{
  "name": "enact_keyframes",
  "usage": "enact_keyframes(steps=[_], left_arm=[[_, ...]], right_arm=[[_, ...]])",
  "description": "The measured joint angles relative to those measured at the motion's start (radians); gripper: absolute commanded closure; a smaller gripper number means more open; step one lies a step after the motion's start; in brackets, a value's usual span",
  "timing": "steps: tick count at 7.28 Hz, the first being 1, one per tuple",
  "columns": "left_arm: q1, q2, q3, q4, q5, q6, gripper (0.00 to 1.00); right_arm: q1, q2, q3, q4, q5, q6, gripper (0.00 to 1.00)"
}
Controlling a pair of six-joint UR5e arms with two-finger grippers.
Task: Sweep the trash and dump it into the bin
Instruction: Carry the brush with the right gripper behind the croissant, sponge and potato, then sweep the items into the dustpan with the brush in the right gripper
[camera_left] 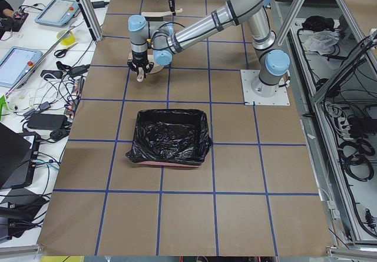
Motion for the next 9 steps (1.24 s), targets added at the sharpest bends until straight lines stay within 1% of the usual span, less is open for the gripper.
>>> enact_keyframes(steps=[5,9], left_arm=[[0.0,-0.001,0.0,0.001,0.0,0.001,1.0],[0.0,0.001,0.0,0.001,0.0,0.0,1.0]], right_arm=[[0.108,0.072,-0.069,-0.001,0.0,0.163,1.0],[0.212,0.132,-0.159,0.002,0.007,0.33,1.0]])
